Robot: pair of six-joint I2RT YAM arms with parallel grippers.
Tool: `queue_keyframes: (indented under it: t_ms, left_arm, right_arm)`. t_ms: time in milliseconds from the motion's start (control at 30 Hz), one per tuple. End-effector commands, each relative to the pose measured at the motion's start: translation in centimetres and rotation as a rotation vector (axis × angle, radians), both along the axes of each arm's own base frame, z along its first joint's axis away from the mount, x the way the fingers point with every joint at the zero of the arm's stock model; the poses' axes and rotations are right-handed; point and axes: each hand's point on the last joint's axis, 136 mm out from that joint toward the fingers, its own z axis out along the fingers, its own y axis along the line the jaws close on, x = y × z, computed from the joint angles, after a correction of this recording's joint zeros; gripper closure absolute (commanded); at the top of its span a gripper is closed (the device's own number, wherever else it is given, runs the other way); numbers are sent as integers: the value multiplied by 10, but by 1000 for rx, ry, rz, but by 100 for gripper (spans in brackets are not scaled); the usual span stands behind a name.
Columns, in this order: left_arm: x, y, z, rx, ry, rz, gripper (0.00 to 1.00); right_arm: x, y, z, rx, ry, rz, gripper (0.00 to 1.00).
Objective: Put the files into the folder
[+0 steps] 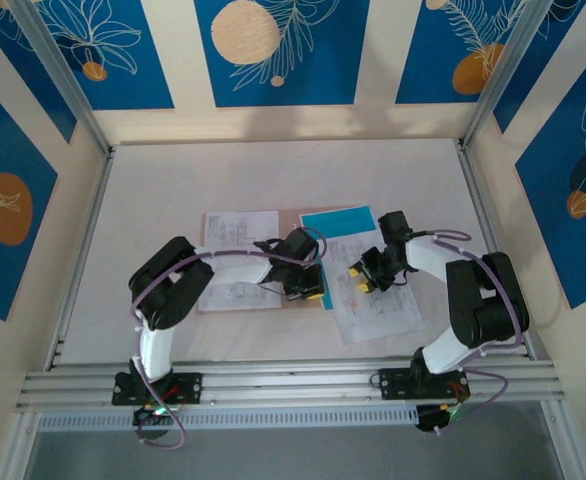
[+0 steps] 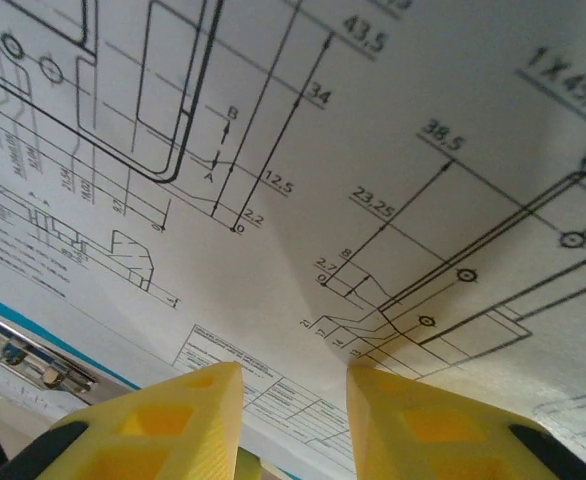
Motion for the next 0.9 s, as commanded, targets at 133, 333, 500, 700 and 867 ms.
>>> queue_keyframes:
  t_ms: [133, 333, 500, 700, 867]
  left_arm:
    - [-19, 30, -32, 146, 47, -39, 100]
    - [-18, 38, -30, 173, 39, -44, 100]
    - [-15, 42, -26, 177, 31, -43, 100]
    - [-11, 47, -23, 186, 23, -40, 100]
    - [-6, 53, -19, 194, 8, -33, 100]
  right_arm:
    - [24, -1, -5, -31, 19, -30, 65]
    - [43, 4, -6, -34, 22, -43, 65]
    - [61, 15, -6, -34, 11, -24, 65]
    - [75, 32, -7, -30, 7, 19, 65]
    - [75, 42, -9, -29, 12, 41, 65]
